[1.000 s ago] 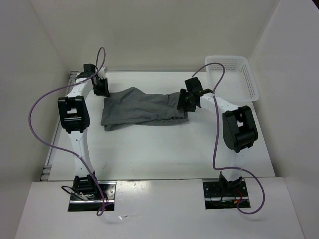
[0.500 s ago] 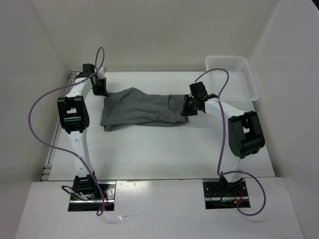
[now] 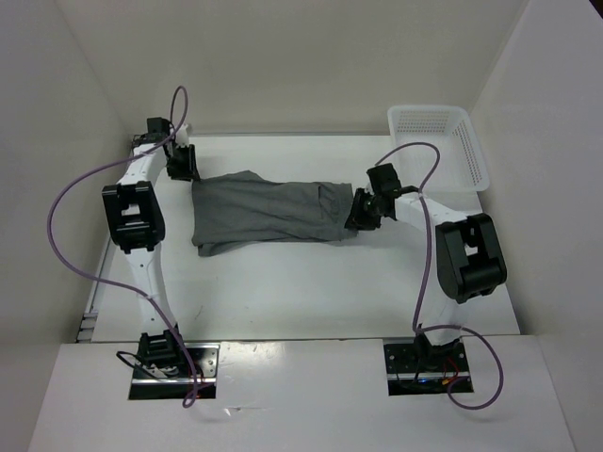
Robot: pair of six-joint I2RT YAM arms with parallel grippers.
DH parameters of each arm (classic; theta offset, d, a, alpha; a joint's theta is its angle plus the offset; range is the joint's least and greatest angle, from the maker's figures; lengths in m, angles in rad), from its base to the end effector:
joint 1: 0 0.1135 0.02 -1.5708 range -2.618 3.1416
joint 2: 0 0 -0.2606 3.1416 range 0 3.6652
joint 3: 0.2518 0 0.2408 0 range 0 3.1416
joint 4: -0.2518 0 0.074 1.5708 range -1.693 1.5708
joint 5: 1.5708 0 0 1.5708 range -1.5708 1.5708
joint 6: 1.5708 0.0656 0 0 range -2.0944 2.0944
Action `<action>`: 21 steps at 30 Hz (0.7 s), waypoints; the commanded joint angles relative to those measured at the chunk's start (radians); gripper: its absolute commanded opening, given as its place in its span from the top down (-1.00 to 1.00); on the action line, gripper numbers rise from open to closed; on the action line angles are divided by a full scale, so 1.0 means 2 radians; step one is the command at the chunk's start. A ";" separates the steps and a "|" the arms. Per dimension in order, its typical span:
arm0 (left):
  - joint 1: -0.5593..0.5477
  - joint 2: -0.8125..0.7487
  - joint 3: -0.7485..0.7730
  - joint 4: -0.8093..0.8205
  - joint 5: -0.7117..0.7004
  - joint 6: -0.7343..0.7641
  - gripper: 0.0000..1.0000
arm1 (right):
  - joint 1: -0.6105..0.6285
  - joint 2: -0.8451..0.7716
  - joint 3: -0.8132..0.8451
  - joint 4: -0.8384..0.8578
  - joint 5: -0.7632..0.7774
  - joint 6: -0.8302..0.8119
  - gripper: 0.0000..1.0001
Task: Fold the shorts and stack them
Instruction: Fold the shorts
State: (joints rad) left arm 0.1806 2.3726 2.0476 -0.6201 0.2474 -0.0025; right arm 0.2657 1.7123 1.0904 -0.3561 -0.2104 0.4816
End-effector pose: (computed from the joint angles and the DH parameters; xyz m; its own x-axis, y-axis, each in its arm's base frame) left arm 0.5223 0.0790 0.1656 -0.7973 -0.1480 -0.5852 -0.0350 0.9792 -0.2000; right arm 0.3423 0.1073 0.1698 -0.8803 0.2299 -0.4149 0.0433 0.9100 0.4123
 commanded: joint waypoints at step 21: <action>-0.004 -0.210 -0.294 -0.120 0.032 0.001 -0.25 | -0.001 0.019 -0.021 0.064 0.006 0.004 -0.46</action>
State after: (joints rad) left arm 0.1680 1.9480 1.4776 -0.8360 0.2558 -0.0036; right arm 0.2657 1.7084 1.0248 -0.3042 -0.1978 0.4900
